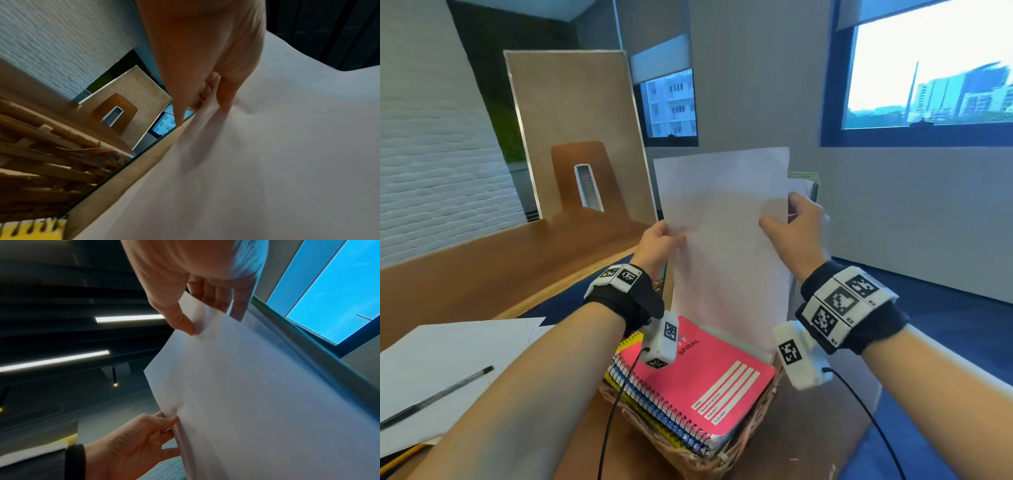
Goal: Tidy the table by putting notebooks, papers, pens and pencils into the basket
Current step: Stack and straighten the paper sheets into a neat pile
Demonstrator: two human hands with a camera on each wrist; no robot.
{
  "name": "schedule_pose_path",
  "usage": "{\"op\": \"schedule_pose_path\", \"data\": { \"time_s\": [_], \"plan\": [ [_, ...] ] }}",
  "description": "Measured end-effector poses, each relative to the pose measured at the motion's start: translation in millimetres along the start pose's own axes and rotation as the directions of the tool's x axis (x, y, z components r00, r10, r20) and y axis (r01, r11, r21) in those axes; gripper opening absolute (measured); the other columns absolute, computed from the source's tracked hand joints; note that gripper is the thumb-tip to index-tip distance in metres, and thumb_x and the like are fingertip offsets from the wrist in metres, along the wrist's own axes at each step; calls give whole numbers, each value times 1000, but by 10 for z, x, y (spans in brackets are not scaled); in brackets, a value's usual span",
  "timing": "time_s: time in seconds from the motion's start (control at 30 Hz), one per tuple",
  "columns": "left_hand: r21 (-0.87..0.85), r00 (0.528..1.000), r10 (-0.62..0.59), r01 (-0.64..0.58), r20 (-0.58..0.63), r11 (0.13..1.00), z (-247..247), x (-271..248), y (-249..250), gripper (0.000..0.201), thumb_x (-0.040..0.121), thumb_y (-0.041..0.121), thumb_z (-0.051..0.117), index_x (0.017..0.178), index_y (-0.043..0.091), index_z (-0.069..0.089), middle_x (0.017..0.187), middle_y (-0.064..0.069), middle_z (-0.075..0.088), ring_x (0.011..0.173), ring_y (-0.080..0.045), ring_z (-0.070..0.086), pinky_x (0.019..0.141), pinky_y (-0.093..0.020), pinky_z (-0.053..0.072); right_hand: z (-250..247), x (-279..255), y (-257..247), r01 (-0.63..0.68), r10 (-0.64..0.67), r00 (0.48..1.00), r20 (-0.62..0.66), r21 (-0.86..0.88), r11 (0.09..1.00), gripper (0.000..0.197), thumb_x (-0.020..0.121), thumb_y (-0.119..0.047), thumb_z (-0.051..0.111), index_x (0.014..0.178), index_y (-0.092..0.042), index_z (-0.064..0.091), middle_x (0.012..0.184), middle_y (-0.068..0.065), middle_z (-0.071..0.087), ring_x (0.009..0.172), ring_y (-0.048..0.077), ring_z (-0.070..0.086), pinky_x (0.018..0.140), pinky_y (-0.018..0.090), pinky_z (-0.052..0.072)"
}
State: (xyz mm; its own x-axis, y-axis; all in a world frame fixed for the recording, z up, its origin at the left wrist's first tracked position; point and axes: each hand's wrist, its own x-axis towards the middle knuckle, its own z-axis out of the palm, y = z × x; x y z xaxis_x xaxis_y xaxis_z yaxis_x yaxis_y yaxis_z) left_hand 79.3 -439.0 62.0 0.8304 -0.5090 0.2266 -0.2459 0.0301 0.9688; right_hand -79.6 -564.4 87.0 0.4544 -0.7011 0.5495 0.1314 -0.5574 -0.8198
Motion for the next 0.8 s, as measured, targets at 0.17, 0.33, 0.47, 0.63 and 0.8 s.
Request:
{"op": "schedule_pose_path", "data": {
  "time_s": [0.17, 0.33, 0.47, 0.63, 0.8],
  "plan": [
    [113, 999, -51, 52, -12, 992, -17, 35, -153, 30, 90, -8, 51, 109, 14, 57, 91, 3, 61, 75, -8, 60, 61, -14, 50, -16, -51, 176, -44, 63, 992, 113, -165, 985, 15, 73, -12, 68, 79, 0, 62, 79, 16, 65, 68, 21, 54, 62, 26, 47],
    [193, 995, -99, 96, 7, 977, -34, 40, -204, 32, 89, -10, 53, 117, 5, 58, 102, -2, 59, 77, -6, 57, 71, -22, 46, 25, -53, 233, -69, 97, 987, 125, -211, 975, 24, 72, -17, 69, 86, 2, 65, 87, 20, 67, 79, 34, 63, 72, 42, 56],
    [225, 996, -92, 93, -15, 970, -33, 116, -164, 34, 90, -6, 54, 122, 5, 57, 111, -7, 61, 96, -17, 55, 83, -28, 43, 20, -8, 162, -86, 101, 991, 83, -167, 982, 18, 74, -16, 70, 86, -4, 63, 87, 6, 67, 79, 25, 63, 71, 34, 55],
    [273, 997, -76, 77, -17, 959, 7, 195, -167, 34, 86, -5, 60, 118, 8, 60, 104, -3, 60, 96, -19, 56, 83, -29, 43, 19, -15, 126, -71, 85, 992, 89, -155, 985, 17, 75, -13, 71, 91, -8, 68, 84, 1, 62, 78, 17, 59, 68, 25, 48],
    [393, 991, -132, 123, -5, 911, -22, 181, -374, 33, 73, -4, 72, 101, 14, 69, 100, -7, 69, 96, -24, 63, 89, -35, 50, -19, -17, 226, -127, 146, 986, 83, -201, 971, 17, 73, -13, 74, 88, -8, 68, 87, 5, 65, 81, 21, 62, 71, 30, 54]
  ]
}}
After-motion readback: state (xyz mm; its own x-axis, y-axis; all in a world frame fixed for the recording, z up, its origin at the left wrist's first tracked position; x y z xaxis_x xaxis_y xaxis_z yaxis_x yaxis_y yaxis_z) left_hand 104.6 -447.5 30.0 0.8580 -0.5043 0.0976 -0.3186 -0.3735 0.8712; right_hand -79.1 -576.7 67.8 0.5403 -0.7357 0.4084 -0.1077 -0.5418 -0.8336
